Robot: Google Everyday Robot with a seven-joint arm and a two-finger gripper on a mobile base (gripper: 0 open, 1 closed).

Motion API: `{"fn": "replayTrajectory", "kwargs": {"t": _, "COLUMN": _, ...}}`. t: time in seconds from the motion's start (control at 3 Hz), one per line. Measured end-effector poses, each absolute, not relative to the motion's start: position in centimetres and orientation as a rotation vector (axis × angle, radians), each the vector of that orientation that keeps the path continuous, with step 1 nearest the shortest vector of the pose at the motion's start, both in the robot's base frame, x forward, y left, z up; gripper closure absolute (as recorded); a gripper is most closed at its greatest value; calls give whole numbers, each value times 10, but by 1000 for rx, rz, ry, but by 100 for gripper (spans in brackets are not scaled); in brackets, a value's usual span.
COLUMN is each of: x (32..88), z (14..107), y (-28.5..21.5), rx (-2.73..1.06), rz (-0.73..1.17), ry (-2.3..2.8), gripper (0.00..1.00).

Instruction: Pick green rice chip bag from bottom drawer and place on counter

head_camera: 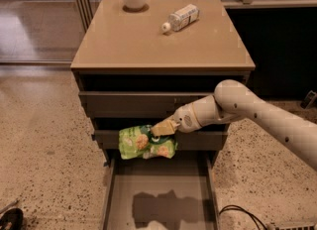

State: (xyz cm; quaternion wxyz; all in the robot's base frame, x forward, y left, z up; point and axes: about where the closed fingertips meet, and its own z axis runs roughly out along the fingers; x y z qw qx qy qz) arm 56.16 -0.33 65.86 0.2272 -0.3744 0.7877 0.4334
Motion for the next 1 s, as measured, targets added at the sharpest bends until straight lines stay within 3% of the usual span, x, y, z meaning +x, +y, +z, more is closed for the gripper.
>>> {"fn": "replayTrajectory", "kwargs": {"t": 0.33, "x": 564, "z": 750, "y": -9, "rx": -1059, "rz": 1170, "ry": 2068, "gripper": 100}}
{"fn": "replayTrajectory", "kwargs": {"t": 0.67, "x": 564, "z": 753, "y": -7, "rx": -1060, "rz": 1172, "ry": 2063, "gripper": 100}}
{"fn": "replayTrajectory", "kwargs": {"t": 1.0, "x": 569, "z": 816, "y": -4, "rx": -1059, "rz": 1144, "ry": 2034, "gripper": 100}}
